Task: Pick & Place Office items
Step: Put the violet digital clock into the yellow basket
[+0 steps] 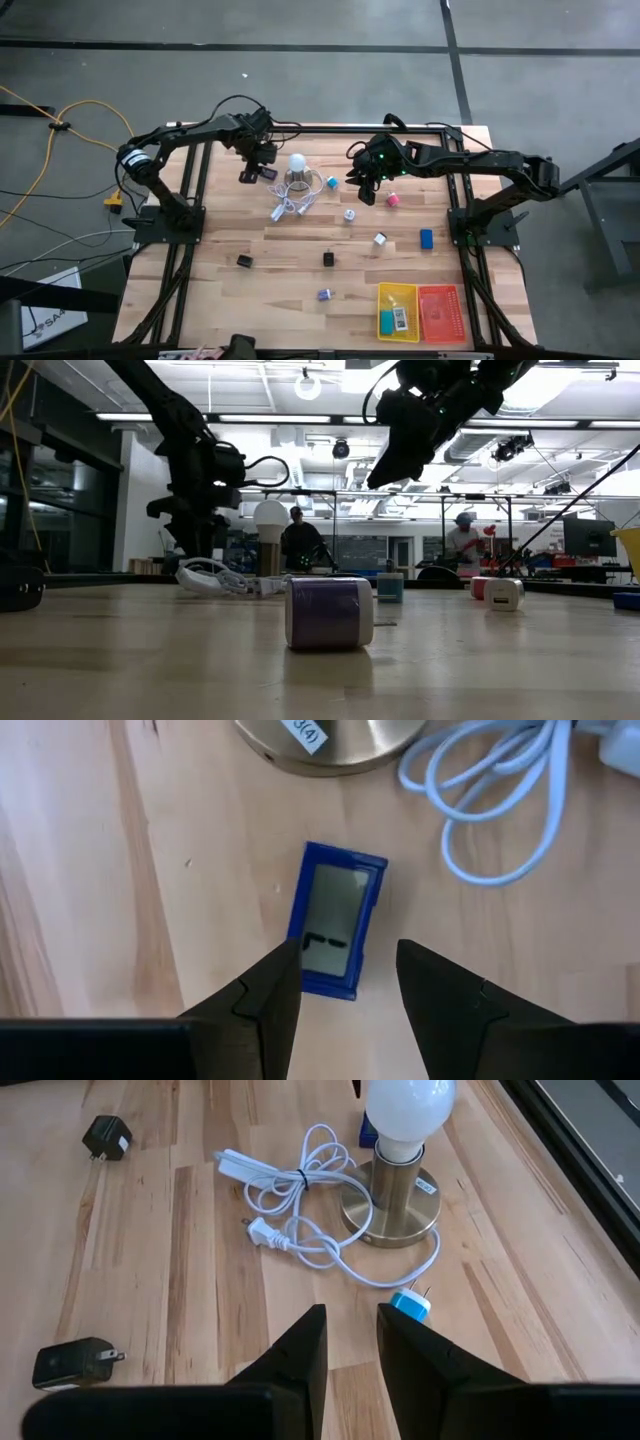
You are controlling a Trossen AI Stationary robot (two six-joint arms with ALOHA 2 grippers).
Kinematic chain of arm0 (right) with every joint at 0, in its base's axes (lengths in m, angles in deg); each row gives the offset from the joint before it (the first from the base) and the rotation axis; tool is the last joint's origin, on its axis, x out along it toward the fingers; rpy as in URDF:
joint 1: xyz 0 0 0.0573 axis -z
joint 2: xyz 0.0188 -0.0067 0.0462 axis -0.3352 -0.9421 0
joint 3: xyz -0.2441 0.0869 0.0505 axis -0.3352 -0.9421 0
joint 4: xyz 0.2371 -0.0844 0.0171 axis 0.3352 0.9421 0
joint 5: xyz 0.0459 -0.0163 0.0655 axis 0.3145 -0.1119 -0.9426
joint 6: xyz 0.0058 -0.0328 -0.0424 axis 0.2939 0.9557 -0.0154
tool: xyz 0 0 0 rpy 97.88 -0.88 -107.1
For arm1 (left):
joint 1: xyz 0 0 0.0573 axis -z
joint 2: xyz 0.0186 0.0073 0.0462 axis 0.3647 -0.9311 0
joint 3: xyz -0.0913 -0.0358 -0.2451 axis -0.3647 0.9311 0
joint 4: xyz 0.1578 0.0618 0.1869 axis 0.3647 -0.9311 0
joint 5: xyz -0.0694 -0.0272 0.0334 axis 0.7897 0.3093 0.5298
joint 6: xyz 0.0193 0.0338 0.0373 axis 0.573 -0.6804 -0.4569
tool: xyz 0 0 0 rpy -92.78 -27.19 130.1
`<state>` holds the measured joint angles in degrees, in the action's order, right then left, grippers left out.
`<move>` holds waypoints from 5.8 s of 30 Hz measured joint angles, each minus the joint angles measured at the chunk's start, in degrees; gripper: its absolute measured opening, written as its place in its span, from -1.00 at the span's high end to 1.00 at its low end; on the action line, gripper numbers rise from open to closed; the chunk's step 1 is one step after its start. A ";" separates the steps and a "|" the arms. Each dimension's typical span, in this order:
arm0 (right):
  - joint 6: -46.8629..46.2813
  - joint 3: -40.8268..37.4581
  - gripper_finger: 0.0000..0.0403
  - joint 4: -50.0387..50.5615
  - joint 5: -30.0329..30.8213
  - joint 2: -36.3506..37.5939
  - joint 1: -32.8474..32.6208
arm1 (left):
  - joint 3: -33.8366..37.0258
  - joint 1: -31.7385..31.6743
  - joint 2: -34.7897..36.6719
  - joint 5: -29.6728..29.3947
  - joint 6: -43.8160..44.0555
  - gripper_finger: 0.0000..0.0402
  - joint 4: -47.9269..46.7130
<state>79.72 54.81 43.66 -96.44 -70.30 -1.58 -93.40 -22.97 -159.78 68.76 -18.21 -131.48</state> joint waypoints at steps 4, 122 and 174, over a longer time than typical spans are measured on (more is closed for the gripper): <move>0.00 0.00 0.61 -0.01 -0.02 0.00 -0.01 | 0.01 0.00 -0.13 1.49 -0.24 0.21 0.31; 0.00 0.00 0.61 -0.02 -0.04 0.00 0.00 | 0.07 9.42 18.06 -17.15 13.22 0.22 -2.70; 0.00 0.00 0.61 -0.72 -0.02 0.00 0.01 | 0.05 49.76 2.82 -23.21 53.31 0.21 33.48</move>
<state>79.72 54.81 42.94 -96.46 -70.30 -1.57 -93.35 26.79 -156.96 45.55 35.09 -98.00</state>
